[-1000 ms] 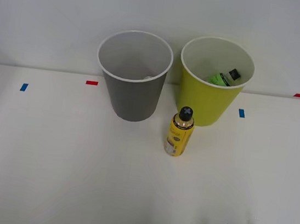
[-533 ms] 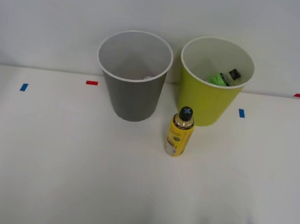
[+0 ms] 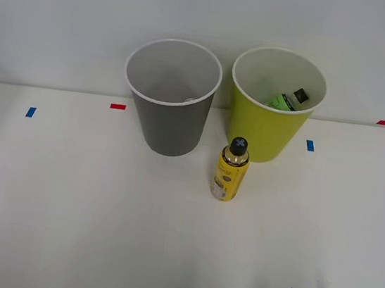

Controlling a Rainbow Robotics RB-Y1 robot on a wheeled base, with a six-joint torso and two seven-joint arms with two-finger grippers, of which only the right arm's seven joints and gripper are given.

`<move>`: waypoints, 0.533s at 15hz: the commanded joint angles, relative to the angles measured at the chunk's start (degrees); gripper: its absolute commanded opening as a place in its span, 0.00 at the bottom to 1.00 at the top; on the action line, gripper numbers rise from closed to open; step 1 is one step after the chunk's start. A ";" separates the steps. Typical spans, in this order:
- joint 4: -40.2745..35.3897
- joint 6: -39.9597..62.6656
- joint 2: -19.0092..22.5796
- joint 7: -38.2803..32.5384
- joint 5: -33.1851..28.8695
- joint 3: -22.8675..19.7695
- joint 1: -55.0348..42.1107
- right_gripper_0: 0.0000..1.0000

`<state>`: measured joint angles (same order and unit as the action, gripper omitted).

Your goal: Put cans in the gray bin, plastic bottles in the light green bin

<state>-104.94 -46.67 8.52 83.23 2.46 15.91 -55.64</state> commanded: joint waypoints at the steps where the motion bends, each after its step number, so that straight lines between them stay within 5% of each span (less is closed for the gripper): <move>1: 0.00 0.00 0.00 0.00 0.00 0.00 0.00 1.00; 8: 0.00 0.00 0.00 0.00 0.00 0.00 0.00 1.00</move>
<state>-104.94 -46.67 8.52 83.23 2.46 15.91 -55.63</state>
